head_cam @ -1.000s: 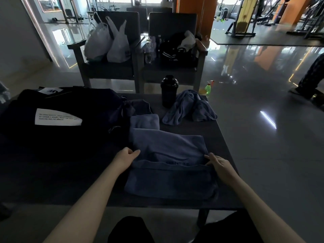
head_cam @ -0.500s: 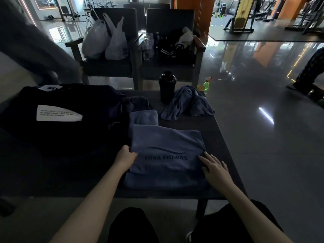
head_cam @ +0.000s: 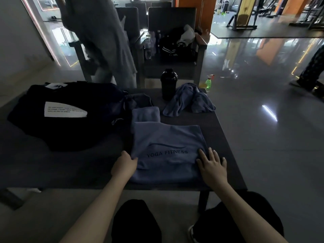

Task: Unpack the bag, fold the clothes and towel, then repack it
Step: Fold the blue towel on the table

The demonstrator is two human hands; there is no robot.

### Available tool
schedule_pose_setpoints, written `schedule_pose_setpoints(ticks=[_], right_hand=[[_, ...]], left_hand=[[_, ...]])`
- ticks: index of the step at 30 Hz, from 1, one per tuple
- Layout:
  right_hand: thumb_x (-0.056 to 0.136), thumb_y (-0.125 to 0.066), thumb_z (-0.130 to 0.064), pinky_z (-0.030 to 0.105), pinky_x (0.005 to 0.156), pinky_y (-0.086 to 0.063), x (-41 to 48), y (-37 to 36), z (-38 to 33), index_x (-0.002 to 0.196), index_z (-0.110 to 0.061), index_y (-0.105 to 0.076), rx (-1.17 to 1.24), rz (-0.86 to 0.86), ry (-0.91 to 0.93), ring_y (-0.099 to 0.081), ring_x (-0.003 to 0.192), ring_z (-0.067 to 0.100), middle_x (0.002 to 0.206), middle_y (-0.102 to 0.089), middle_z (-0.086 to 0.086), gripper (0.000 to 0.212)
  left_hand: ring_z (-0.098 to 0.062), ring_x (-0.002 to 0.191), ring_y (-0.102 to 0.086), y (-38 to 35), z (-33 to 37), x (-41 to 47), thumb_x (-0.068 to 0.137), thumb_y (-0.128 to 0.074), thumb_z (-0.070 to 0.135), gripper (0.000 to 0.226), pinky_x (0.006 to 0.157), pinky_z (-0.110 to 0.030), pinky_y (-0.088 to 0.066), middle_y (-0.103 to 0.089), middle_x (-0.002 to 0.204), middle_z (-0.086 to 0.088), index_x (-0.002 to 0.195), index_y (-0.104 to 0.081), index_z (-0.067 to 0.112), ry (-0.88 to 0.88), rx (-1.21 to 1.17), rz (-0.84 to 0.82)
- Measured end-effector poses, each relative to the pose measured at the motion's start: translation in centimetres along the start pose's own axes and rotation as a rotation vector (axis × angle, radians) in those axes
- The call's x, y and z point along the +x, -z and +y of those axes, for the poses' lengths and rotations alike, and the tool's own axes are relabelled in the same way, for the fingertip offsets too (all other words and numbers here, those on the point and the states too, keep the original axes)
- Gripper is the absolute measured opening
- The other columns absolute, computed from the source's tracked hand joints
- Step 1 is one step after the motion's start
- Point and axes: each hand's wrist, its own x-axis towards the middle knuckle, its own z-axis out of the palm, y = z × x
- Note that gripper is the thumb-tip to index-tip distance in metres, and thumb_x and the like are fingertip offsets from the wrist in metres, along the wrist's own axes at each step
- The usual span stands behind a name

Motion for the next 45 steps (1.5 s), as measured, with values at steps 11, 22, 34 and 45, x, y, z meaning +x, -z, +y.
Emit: schedule_pose_setpoints(ticks=[11,22,34,45], right_hand=[[0.091,-0.057,-0.013,0.031,0.075,-0.040,-7.1,0.2,-0.6,0.117,-0.007,-0.060,0.458,0.158,-0.043,-0.056,0.097,0.034,0.112,-0.050,0.014,0.027],[0.080,-0.061,-0.009,0.042,0.089,-0.045,-6.1,0.9,2.2,0.110,-0.009,-0.068,0.238,0.219,0.146,-0.052,0.113,0.038,0.131,-0.052,0.016,0.031],[0.060,-0.077,-0.022,0.040,0.068,-0.054,-7.1,-0.2,2.7,0.078,-0.022,-0.075,0.111,0.285,0.390,-0.070,0.086,0.024,0.097,-0.073,-0.001,0.019],[0.070,-0.071,-0.008,0.041,0.071,-0.046,-6.6,-0.1,3.1,0.107,-0.013,-0.071,0.137,0.206,0.337,-0.059,0.090,0.034,0.099,-0.064,0.006,0.037]], left_hand=[[-0.033,0.096,-0.062,-0.2,-1.5,-2.6,0.098,-0.044,0.032,0.028,0.071,-0.034,-0.046,-0.063,0.107,-0.015,0.107,-0.048,0.006,-0.082,0.160,0.097],[-0.032,0.097,-0.058,-0.5,-2.5,-4.4,0.093,-0.057,0.031,0.031,0.071,-0.039,-0.049,-0.054,0.114,-0.013,0.110,-0.049,0.007,-0.319,0.287,0.289],[-0.014,0.147,-0.010,-1.4,-5.3,-4.2,0.093,-0.054,0.030,0.073,0.114,-0.030,-0.023,-0.007,0.160,0.005,0.152,-0.011,0.024,-0.701,0.634,-0.065],[-0.013,0.139,-0.034,0.8,-5.6,-4.9,0.082,-0.047,-0.011,0.057,0.106,-0.012,-0.019,-0.042,0.147,0.000,0.135,-0.054,0.010,-0.604,0.152,-0.120]])
